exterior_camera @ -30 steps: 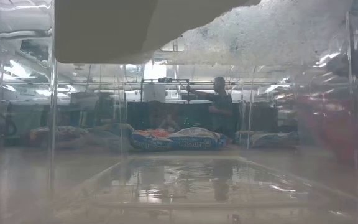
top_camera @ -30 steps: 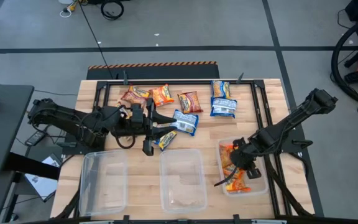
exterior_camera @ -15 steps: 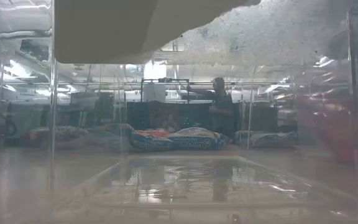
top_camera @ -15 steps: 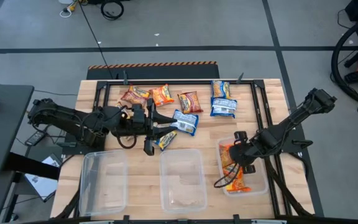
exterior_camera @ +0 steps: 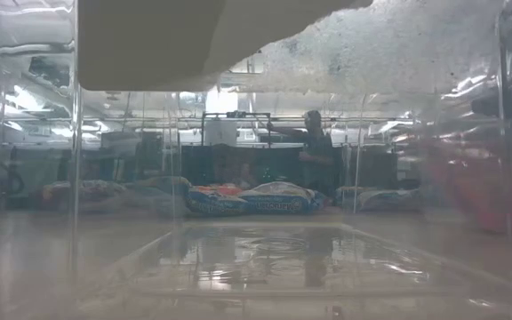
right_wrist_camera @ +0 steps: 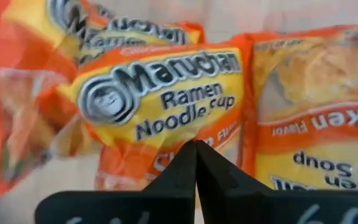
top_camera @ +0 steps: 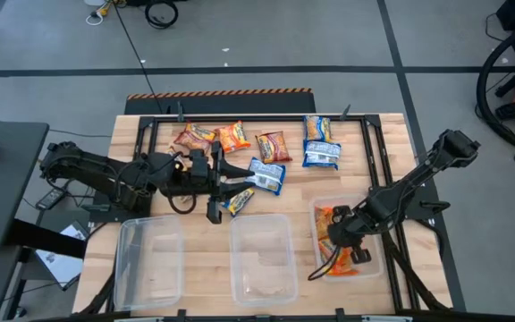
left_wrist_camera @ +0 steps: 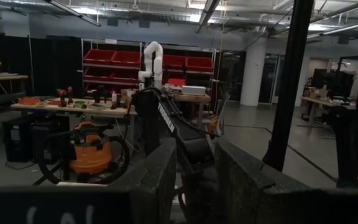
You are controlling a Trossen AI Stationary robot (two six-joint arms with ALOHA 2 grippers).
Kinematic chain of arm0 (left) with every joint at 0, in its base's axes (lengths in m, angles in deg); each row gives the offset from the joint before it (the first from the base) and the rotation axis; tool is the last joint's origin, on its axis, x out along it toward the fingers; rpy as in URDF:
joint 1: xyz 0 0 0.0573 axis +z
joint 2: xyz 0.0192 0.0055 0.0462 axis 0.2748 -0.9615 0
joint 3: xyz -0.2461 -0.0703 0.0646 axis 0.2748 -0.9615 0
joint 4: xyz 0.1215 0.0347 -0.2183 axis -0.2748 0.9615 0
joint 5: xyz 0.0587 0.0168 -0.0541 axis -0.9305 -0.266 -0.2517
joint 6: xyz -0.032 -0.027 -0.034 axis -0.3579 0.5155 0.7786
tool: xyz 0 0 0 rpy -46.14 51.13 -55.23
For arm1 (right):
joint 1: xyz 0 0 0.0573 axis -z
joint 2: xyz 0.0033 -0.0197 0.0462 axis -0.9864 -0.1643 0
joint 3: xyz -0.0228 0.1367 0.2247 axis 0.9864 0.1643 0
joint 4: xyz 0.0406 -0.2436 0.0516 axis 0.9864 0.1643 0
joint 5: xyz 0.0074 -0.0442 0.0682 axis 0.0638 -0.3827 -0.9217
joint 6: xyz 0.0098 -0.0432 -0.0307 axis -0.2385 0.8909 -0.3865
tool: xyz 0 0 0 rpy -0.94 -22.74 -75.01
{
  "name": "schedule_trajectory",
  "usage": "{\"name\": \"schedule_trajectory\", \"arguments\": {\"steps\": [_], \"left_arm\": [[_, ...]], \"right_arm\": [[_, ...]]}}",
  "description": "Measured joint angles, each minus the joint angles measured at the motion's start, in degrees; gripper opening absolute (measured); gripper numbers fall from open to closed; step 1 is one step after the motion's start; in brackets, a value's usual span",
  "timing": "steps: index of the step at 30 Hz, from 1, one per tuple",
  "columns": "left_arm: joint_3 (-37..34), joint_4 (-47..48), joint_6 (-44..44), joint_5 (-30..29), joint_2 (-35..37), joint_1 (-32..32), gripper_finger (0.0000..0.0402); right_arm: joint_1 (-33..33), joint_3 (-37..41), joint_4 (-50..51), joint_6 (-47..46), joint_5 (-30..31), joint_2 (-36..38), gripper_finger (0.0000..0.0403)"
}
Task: Sort Maruchan noodles
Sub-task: Adjust the orange noodle pack on the right transparent bin
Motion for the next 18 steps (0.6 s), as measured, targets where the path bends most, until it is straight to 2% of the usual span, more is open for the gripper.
{"name": "schedule_trajectory", "arguments": {"steps": [6, 13, 15, 18], "left_arm": [[0.02, 0.31, -0.18, -0.02, 0.0, 0.0, 0.0117], [0.02, 0.56, -0.02, -0.02, 0.0, 0.15, 0.0117], [0.02, 0.55, 0.09, -0.02, 0.0, 0.15, 0.0117], [0.02, 0.52, 0.13, 0.0, 0.0, 0.15, 0.0117]], "right_arm": [[0.01, -1.83, -0.85, -0.58, -1.21, 2.32, 0.0011], [0.14, 0.42, 1.32, -4.39, 9.29, 1.57, 0.0006], [0.13, 1.56, 0.89, -4.8, 8.22, 0.12, 0.0006], [0.06, 2.8, -4.77, -4.56, 2.51, -1.23, 0.0006]]}}
